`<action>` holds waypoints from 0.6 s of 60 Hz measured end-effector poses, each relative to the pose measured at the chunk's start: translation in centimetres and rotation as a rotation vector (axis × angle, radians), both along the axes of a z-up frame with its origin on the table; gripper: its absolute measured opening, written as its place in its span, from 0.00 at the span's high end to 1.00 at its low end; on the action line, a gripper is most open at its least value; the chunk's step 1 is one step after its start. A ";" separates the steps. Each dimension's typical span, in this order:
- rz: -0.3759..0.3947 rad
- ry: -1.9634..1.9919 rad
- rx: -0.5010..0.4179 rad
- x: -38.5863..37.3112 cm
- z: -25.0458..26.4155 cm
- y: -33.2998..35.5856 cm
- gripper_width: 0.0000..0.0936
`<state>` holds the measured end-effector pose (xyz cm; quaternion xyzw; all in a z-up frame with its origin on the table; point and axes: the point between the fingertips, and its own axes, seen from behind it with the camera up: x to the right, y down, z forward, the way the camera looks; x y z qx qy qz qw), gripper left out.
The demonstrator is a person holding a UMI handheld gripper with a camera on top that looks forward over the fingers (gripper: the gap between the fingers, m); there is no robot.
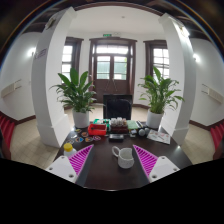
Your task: Pour water
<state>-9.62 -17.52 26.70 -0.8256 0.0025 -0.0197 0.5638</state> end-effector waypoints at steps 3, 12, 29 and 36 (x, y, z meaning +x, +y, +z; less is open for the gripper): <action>0.006 0.006 -0.008 -0.2 -0.6 -0.1 0.18; 0.033 -0.004 0.009 -2.8 -5.4 0.4 0.19; 0.163 0.061 0.037 -10.7 -13.1 -0.1 0.19; 0.214 0.093 0.031 -14.2 -15.4 1.4 0.19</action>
